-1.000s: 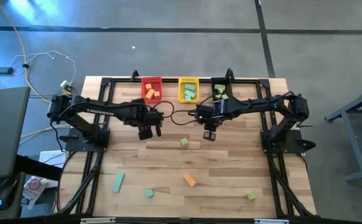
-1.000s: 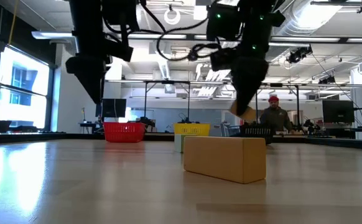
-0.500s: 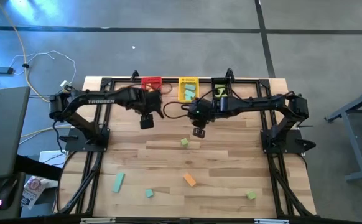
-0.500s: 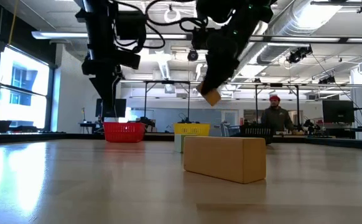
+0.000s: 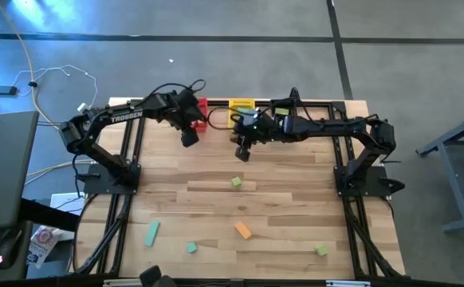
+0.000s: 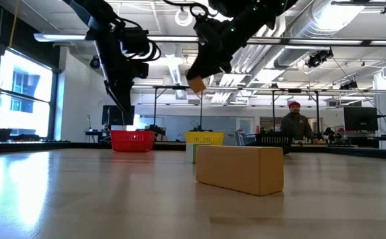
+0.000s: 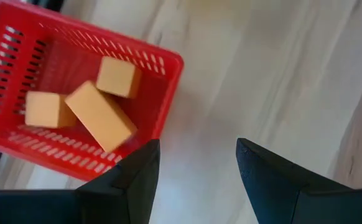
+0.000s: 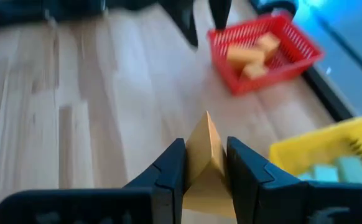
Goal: Sort & place blocks by color
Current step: Put the orange block into the red bin
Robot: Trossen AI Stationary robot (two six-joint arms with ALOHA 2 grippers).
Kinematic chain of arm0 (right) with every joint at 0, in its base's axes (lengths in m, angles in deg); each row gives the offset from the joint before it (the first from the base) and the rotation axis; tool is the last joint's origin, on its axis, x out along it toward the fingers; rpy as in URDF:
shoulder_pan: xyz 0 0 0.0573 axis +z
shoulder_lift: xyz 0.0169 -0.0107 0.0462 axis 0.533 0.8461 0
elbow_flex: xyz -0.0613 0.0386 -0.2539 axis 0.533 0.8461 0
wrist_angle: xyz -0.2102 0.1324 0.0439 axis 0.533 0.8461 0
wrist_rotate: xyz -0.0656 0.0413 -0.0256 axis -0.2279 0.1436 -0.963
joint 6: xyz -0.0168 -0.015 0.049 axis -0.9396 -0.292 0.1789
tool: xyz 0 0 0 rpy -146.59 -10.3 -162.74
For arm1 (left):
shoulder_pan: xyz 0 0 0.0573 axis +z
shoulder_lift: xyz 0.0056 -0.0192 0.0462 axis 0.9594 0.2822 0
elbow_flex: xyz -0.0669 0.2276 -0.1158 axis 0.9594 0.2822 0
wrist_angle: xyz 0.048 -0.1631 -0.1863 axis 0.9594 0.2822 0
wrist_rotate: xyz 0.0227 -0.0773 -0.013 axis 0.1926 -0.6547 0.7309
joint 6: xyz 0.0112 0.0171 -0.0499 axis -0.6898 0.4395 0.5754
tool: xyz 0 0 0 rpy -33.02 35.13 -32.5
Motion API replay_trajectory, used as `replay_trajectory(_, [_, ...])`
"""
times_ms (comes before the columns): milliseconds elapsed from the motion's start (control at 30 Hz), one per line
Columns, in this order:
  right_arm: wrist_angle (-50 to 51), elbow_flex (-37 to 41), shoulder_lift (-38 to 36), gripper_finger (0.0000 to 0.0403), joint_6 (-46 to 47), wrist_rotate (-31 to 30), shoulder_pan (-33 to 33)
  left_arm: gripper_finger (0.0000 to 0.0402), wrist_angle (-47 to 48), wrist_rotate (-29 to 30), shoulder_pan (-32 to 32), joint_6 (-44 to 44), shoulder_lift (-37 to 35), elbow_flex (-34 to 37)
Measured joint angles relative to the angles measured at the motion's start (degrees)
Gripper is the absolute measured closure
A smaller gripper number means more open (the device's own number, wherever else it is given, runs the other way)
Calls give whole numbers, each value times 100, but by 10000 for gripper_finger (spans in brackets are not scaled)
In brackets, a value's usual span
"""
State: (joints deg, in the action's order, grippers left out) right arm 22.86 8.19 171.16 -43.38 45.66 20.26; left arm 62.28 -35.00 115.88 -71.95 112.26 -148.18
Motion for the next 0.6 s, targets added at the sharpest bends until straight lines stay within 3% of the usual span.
replay_trajectory(400, [-1413, 0, -1, 334, 421, -46, -452, 204, -1731, -239, -167, -66, 0, 0])
replay_trajectory(600, [-1541, 0, -249, 334, 554, -158, -635, 204, -2196, -222, -370, -175, 0, 0])
